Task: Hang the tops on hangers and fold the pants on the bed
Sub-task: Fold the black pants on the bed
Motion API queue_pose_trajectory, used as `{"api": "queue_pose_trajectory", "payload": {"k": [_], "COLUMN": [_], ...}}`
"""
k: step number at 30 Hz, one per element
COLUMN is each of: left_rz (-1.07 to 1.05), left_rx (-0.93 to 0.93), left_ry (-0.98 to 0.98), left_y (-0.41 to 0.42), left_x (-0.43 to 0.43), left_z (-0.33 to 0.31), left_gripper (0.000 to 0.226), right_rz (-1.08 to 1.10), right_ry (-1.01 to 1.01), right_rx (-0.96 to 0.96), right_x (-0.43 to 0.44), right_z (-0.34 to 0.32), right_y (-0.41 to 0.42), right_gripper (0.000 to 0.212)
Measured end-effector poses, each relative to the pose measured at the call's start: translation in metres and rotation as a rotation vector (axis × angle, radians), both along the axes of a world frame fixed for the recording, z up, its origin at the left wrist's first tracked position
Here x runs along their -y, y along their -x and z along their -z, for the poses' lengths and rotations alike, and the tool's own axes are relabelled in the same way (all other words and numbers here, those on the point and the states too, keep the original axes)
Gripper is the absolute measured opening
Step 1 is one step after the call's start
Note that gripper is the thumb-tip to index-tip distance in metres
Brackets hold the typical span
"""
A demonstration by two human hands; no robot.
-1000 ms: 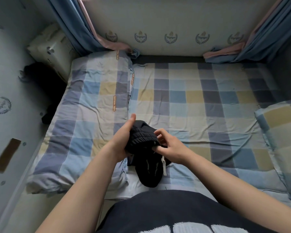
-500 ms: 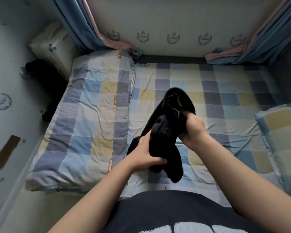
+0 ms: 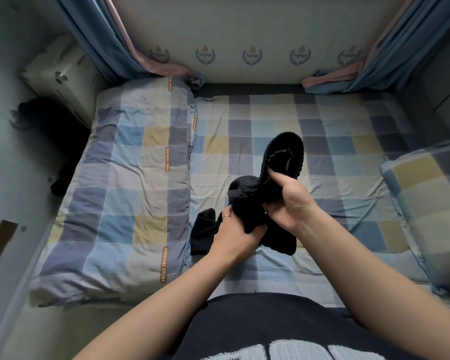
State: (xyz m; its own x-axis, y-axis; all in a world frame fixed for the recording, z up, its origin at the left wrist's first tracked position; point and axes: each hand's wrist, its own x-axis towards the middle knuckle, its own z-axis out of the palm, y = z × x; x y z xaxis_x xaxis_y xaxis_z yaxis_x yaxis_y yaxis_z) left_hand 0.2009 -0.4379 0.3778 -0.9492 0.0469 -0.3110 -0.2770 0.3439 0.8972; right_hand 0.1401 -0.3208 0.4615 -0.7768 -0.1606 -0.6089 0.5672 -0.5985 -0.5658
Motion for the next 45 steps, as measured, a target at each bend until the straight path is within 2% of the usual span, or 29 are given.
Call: {"api": "queue_pose_trajectory", "payload": {"k": [5, 9, 10, 12, 14, 18, 21, 25, 27, 30, 32, 35, 37, 39, 40, 41, 43, 45], "left_rz": [0.010, -0.111, -0.103, -0.043, -0.047, -0.112, -0.053, -0.037, -0.115, -0.207, -0.225, -0.193, -0.107, -0.003, 0.048, 0.101, 0.199, 0.241], "left_rx": [-0.027, -0.004, -0.026, -0.063, -0.036, 0.003, -0.045, -0.017, 0.026, 0.023, -0.046, -0.168, -0.232, -0.283, -0.307, -0.331, -0.371, -0.410], "left_ry": [-0.009, 0.017, 0.020, 0.010, 0.003, 0.053, 0.035, 0.198, 0.247, 0.249, 0.219, 0.238, 0.314, 0.380, 0.402, 0.421, 0.455, 0.459], "left_y": [0.002, 0.001, 0.001, 0.001, 0.001, -0.003, -0.005, -0.008, -0.010, -0.004, 0.001, 0.008, 0.010, 0.011, 0.011, 0.012, 0.012, 0.013], "left_x": [-0.009, -0.008, -0.008, -0.009, -0.012, -0.012, -0.004, 0.018, 0.030, 0.047, 0.054, 0.061, 0.064, 0.066, 0.066, 0.064, 0.060, 0.054], "left_z": [-0.008, -0.009, -0.010, -0.013, -0.013, -0.013, -0.009, 0.008, 0.017, 0.021, 0.014, -0.001, -0.011, -0.023, -0.030, -0.036, -0.047, -0.056], "left_gripper": [0.073, 0.045, 0.045, 0.062, 0.070, 0.044, 0.017, 0.025, 0.016, 0.010, 0.016, 0.018, 0.014, 0.012, 0.012, 0.012, 0.014, 0.012], "right_rz": [0.030, 0.024, 0.025, 0.022, 0.000, -0.045, -0.027, 0.001, 0.019, 0.079, 0.087, -0.098, -0.279, -0.477, -0.564, -0.639, -0.809, -0.920], "right_ry": [-0.012, 0.007, 0.008, 0.010, 0.010, -0.008, -0.001, 0.012, -0.004, -0.088, -0.208, -0.531, -0.805, -1.189, -1.335, -1.411, -1.395, -1.313], "right_rx": [-0.021, -0.019, -0.024, -0.033, -0.037, -0.043, -0.037, -0.019, 0.001, 0.098, 0.189, 0.307, 0.343, 0.239, 0.101, -0.079, -0.423, -0.591], "right_x": [0.003, 0.003, 0.002, 0.003, 0.004, 0.004, 0.000, -0.015, -0.025, -0.042, -0.055, -0.075, -0.087, -0.094, -0.095, -0.091, -0.073, -0.049], "right_z": [-0.003, -0.006, -0.007, -0.010, -0.012, -0.014, -0.012, -0.002, 0.008, 0.034, 0.055, 0.081, 0.097, 0.107, 0.107, 0.105, 0.094, 0.088], "right_y": [-0.006, -0.008, -0.009, -0.011, -0.013, -0.016, -0.016, -0.013, -0.011, -0.013, -0.018, -0.029, -0.037, -0.040, -0.040, -0.038, -0.033, -0.028], "right_gripper": [0.021, 0.033, 0.033, 0.030, 0.033, 0.036, 0.036, 0.029, 0.025, 0.022, 0.018, 0.025, 0.048, 0.093, 0.110, 0.119, 0.116, 0.090]}}
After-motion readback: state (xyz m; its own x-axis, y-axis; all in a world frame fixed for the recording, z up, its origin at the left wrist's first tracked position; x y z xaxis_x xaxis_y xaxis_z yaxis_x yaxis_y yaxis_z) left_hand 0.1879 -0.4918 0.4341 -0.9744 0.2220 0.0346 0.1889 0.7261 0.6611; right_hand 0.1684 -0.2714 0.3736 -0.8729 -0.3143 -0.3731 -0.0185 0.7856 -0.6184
